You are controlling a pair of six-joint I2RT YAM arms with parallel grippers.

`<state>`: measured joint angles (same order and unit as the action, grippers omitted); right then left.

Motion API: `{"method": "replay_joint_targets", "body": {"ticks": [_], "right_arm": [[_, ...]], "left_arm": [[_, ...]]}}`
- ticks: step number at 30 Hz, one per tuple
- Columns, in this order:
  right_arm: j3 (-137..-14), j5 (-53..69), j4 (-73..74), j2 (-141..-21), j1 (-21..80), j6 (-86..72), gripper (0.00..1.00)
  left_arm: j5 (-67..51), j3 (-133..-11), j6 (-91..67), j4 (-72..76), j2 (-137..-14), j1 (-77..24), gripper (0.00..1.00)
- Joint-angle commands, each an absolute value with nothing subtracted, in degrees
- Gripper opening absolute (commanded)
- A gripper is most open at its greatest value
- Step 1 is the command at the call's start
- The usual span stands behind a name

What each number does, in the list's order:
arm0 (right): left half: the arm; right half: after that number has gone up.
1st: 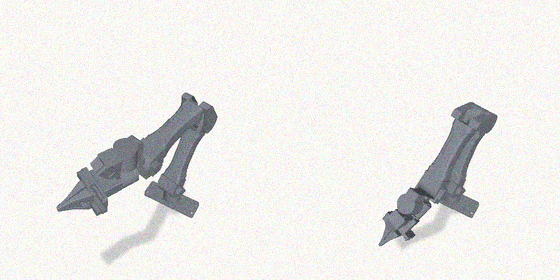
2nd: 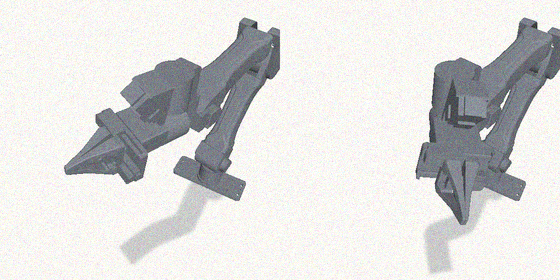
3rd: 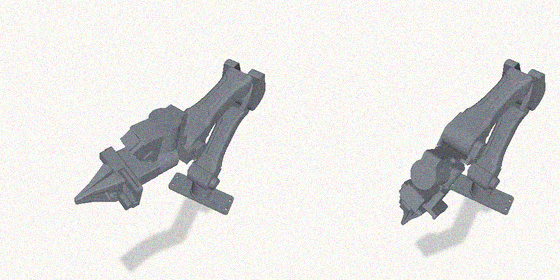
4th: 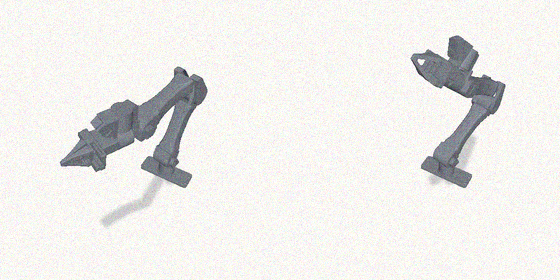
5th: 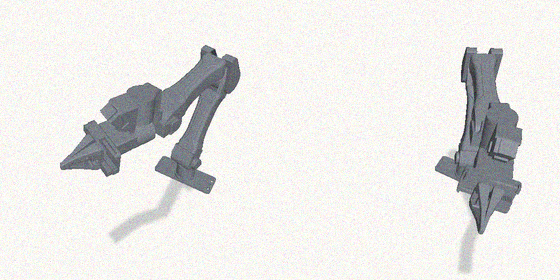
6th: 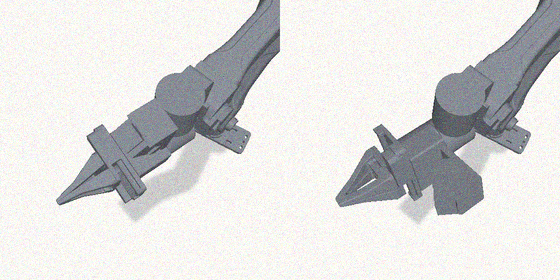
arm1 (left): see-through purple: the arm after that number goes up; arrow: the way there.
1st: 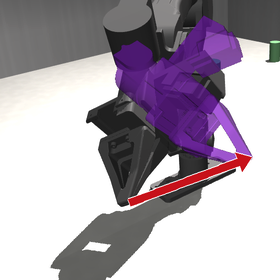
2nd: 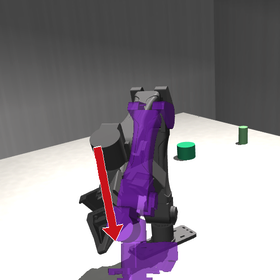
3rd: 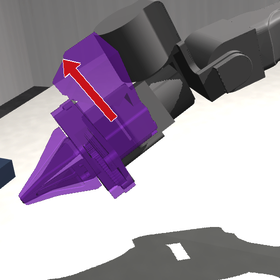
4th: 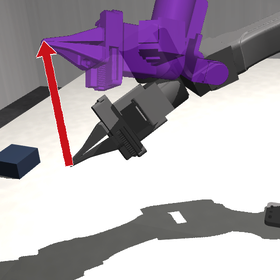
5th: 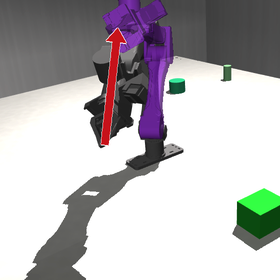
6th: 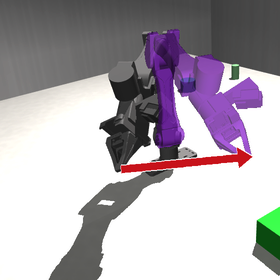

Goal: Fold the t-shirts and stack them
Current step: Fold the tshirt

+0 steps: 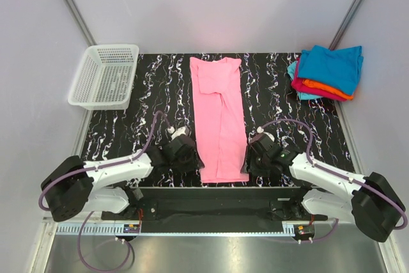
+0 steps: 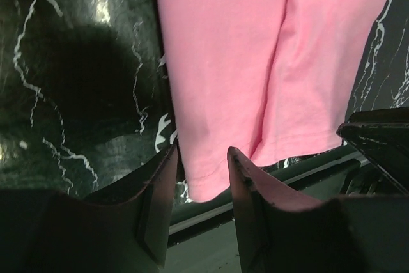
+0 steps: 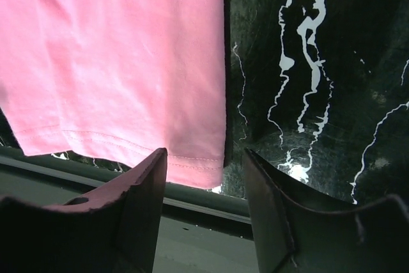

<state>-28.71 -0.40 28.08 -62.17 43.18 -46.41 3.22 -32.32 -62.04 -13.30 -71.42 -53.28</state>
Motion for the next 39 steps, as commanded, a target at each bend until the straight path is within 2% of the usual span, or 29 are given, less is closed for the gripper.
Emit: {"method": "replay_joint_targets", "body": {"ticks": [1,18,22,24,27,31,32,33,39], "right_arm": [[-27.07,-0.18,25.75,-60.65,43.24,-48.51,0.57],[-23.47,4.13,22.50,-60.73,43.24,-50.19,0.37],[-22.94,4.48,22.59,-60.38,43.24,-50.36,0.20],[-22.94,4.75,22.67,-60.47,43.24,-50.36,0.15],[-23.03,4.48,23.11,-60.56,43.24,-50.27,0.00],[-23.20,4.22,23.73,-60.65,43.24,-50.27,0.00],[-23.12,4.22,23.73,-60.56,43.24,-50.19,0.00],[-23.29,4.22,23.99,-60.38,43.24,-50.27,0.00],[-24.52,3.52,26.10,-60.55,43.24,-50.89,0.00]], "left_arm": [[7.47,-30.59,-66.88,-12.04,-68.38,-55.28,0.42],[3.96,-28.04,-69.96,-4.92,-72.33,-58.97,0.42],[3.69,-27.86,-70.75,-5.01,-72.51,-59.94,0.41],[3.87,-27.25,-71.19,-5.10,-72.25,-60.47,0.40],[4.22,-26.37,-71.98,-5.18,-71.72,-60.99,0.36],[4.57,-25.49,-72.60,-5.36,-71.81,-61.44,0.17],[4.66,-25.14,-72.77,-5.54,-71.89,-61.52,0.05],[4.75,-24.96,-72.77,-5.54,-71.89,-61.52,0.00],[5.62,-24.61,-73.21,-6.50,-71.46,-61.70,0.00]]}}
